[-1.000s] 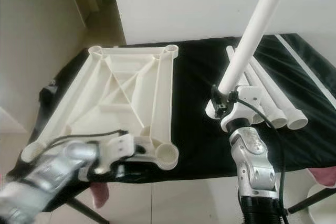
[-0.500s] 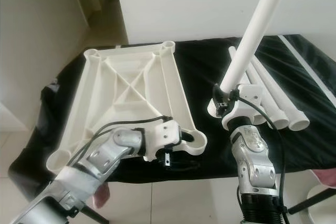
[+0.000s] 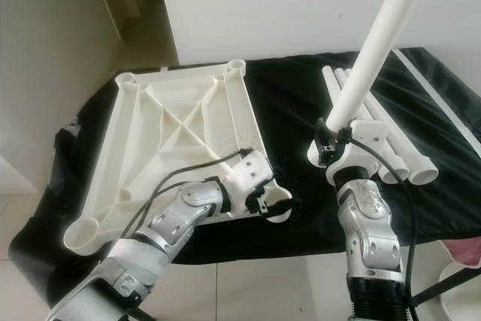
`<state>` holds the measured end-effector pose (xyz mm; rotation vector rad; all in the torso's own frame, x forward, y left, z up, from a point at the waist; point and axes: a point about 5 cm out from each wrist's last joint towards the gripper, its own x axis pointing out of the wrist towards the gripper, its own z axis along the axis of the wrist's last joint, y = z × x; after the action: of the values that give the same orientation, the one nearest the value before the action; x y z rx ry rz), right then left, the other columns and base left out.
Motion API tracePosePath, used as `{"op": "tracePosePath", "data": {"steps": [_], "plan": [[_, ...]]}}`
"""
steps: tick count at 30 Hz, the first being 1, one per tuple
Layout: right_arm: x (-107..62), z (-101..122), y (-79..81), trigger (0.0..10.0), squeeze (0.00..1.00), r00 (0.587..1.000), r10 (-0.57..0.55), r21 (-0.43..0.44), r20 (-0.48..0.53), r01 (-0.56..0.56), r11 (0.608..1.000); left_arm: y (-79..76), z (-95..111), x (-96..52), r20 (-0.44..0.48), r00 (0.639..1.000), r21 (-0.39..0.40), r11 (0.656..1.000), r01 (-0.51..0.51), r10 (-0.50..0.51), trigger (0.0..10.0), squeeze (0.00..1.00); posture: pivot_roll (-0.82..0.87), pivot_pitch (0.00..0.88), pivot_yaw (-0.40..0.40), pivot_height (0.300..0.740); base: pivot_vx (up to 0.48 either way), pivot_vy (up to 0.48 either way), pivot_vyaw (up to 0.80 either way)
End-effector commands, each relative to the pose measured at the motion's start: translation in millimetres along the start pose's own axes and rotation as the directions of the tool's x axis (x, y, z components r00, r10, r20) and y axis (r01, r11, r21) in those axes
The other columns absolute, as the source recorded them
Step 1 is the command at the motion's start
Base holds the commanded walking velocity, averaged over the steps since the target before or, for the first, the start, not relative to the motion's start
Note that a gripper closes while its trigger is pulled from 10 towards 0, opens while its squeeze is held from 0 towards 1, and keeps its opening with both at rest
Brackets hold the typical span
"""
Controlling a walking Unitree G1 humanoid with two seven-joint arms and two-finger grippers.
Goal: Building children table
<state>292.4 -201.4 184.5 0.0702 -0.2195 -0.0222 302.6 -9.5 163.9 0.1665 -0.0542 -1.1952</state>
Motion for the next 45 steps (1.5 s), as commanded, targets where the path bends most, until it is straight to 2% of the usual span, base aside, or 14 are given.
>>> {"op": "tracePosePath", "data": {"steps": [1,5,9,12,15,16,23,25,30,32,36,41,43,45], "plan": [[-1.0,3.5,-0.8,10.0,0.0,1.0,-0.011,-0.014,0.027,0.012,1.0,2.2,5.1,-9.3,0.019,0.996,-0.022,0.996,0.09,-0.089,10.0,0.0,-0.06,0.0,0.051,0.74,0.0,0.0,0.0],[-1.8,0.6,-5.0,10.0,0.0,0.999,-0.04,-0.042,0.008,0.04,0.998,5.8,-0.1,-27.4,-0.046,0.992,0.05,0.992,0.119,-0.116,10.0,0.0,-0.05,0.0,0.048,0.74,0.0,0.0,0.0],[-1.8,0.5,-6.0,10.0,0.0,0.999,-0.047,-0.046,0.01,0.047,0.998,5.4,-1.5,-30.0,-0.057,0.991,0.062,0.99,0.125,-0.122,10.0,0.0,-0.05,0.0,0.048,0.74,0.0,0.0,0.0],[-2.2,0.2,-7.4,10.0,0.0,0.999,-0.042,-0.059,0.013,0.043,0.997,0.6,-15.0,-58.1,-0.159,0.963,0.06,0.971,0.231,-0.219,10.0,0.0,-0.04,0.0,0.044,0.74,0.0,0.0,0.0],[-2.1,0.1,-7.4,10.0,0.0,0.999,-0.04,-0.062,0.013,0.041,0.997,-1.3,-19.0,-65.2,-0.192,0.951,0.058,0.965,0.257,-0.242,10.0,0.0,-0.04,0.0,0.045,0.74,0.0,0.0,0.0],[-1.4,0.4,-7.4,10.0,0.0,0.999,-0.037,-0.066,0.014,0.037,0.997,-0.3,-29.5,-72.1,-0.26,0.94,0.045,0.969,0.241,-0.222,10.0,0.0,-0.03,0.0,0.042,0.74,0.0,0.0,0.0],[0.6,1.5,-6.8,10.0,0.0,0.999,-0.032,-0.076,0.016,0.033,0.997,-1.5,-45.2,-78.9,-0.366,0.908,0.034,0.972,0.231,-0.203,10.0,0.0,-0.03,0.0,0.037,0.74,0.0,0.0,0.0],[1.0,1.8,-6.2,10.0,0.0,0.999,-0.03,-0.077,0.017,0.031,0.997,-0.4,-47.8,-76.2,-0.378,0.907,0.03,0.977,0.213,-0.187,10.0,0.0,-0.03,0.0,0.035,0.74,0.0,0.0,0.0],[2.2,3.0,-3.1,10.0,0.0,1.0,-0.019,-0.072,0.023,0.021,0.997,5.6,-51.7,-55.7,-0.416,0.904,0.026,0.992,0.122,-0.1,10.0,0.0,-0.03,0.0,0.034,0.74,0.0,0.0,0.0],[1.3,6.7,-2.7,10.0,0.0,0.999,-0.018,-0.047,0.051,0.021,0.999,7.0,-52.8,-46.8,-0.42,0.905,-0.015,0.998,0.066,-0.066,10.0,0.0,-0.04,0.0,0.04,0.74,0.0,0.0,0.0],[-0.2,8.5,-3.7,10.0,0.0,0.998,-0.025,-0.004,0.061,0.026,1.0,4.9,-52.5,-34.6,-0.426,0.904,0.017,0.999,0.046,-0.034,10.0,0.0,-0.04,0.0,0.037,0.74,0.0,0.0,0.0],[-1.9,7.2,-3.7,10.0,0.0,0.998,-0.022,-0.021,0.06,0.023,1.0,-0.8,-40.5,-9.5,-0.385,0.923,-0.004,1.0,0.012,-0.012,10.0,0.0,-0.03,0.0,0.04,0.74,0.0,0.0,0.0],[-1.9,6.9,-4.2,10.0,0.0,0.998,-0.024,-0.025,0.059,0.025,0.999,-1.4,-39.5,-7.2,-0.384,0.923,-0.003,1.0,0.01,-0.011,10.0,0.0,-0.03,0.0,0.04,0.74,0.0,0.0,0.0],[-1.9,7.3,-6.5,10.0,0.0,0.997,-0.034,-0.031,0.062,0.036,0.999,-7.5,-35.2,5.8,-0.368,0.93,-0.002,1.0,0.008,-0.008,10.0,0.0,-0.04,0.0,0.043,0.74,0.0,0.0,0.0]]}}
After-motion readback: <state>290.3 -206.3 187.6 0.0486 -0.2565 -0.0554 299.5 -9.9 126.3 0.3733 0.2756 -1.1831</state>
